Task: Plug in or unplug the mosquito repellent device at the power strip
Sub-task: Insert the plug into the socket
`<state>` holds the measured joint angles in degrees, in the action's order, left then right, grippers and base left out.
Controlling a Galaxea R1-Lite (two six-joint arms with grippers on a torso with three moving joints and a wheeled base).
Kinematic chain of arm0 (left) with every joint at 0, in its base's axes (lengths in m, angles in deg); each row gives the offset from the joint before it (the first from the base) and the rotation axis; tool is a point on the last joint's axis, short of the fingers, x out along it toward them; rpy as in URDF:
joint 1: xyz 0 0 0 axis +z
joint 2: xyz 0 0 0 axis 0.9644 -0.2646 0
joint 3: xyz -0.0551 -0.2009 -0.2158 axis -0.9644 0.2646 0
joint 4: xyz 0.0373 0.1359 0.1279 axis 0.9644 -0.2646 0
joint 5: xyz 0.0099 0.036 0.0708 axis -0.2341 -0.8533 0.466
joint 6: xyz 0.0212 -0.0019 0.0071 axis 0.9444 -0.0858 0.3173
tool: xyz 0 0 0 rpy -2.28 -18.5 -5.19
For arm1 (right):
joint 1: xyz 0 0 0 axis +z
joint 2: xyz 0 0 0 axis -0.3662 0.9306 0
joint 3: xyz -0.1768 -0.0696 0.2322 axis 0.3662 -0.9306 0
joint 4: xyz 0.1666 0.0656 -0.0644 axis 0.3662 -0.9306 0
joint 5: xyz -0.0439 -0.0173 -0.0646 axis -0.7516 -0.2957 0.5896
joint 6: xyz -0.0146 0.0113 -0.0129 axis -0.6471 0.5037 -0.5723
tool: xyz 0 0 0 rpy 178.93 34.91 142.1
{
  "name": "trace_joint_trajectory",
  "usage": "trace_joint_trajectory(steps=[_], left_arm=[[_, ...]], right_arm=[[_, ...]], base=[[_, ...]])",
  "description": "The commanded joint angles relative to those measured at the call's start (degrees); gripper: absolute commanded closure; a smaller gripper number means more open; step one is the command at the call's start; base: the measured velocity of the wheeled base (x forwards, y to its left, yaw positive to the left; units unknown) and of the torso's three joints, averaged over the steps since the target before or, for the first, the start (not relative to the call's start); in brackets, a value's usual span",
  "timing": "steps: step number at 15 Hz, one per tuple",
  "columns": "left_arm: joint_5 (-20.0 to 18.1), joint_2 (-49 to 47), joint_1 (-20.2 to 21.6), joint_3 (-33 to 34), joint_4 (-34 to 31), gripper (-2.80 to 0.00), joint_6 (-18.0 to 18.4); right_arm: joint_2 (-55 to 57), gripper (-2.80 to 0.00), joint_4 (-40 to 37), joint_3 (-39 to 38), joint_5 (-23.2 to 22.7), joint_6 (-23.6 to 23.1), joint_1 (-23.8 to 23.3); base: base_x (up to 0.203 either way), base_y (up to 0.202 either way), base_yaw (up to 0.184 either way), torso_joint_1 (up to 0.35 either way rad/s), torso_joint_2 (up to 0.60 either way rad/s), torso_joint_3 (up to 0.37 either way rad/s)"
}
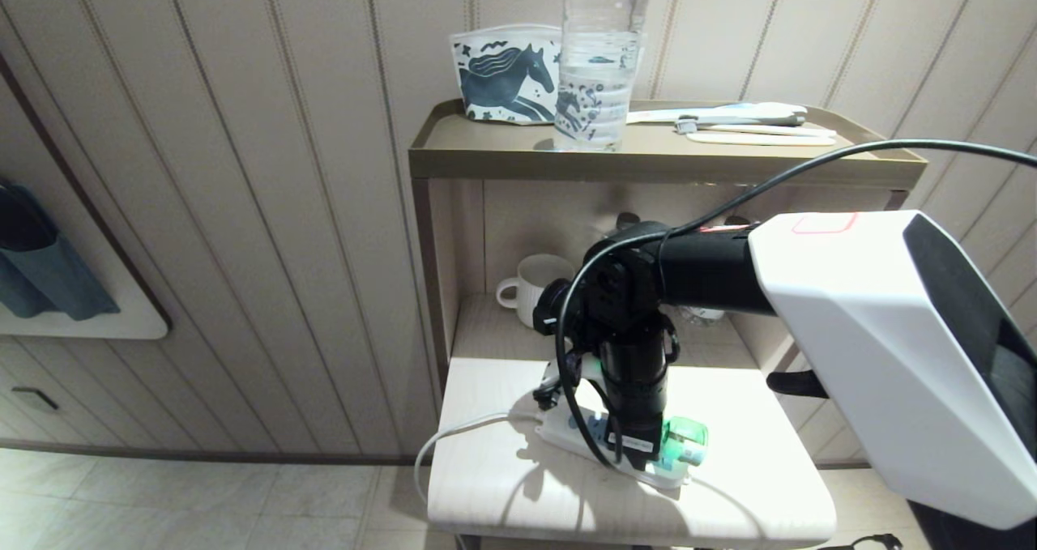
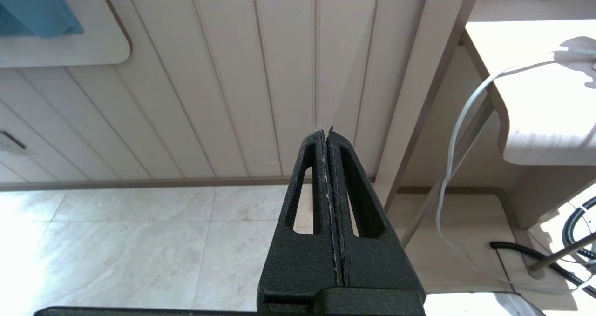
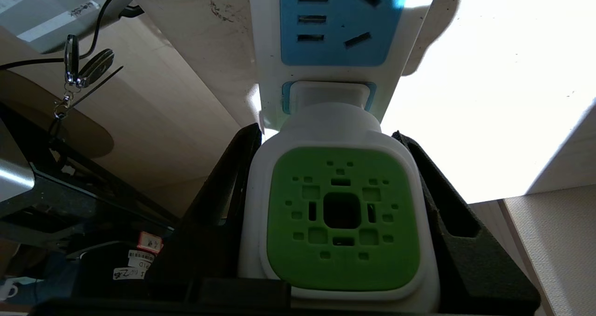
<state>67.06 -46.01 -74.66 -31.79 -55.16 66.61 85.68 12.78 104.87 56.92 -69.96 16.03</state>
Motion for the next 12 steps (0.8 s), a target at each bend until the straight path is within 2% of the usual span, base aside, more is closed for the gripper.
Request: trace_joint_trajectory(steps=[1,12], left_arm=[[-0.01,-0.09,0.00,0.00,-0.05,0.00,0.02],[-0.01,-0.02,0.00,0.00,-0.05,0.00,0.02]], right_arm=[[-0.95,-2.80,-0.63,-0.02,0.10,0.10,0.02],[-6.10,-2.80,-0.31,-0.09,0.09,1.04,0.02]], base=[[0.000,0.000,0.000,0.000,0.00,0.000],[0.000,0.000,0.000,0.000,0.00,0.000]])
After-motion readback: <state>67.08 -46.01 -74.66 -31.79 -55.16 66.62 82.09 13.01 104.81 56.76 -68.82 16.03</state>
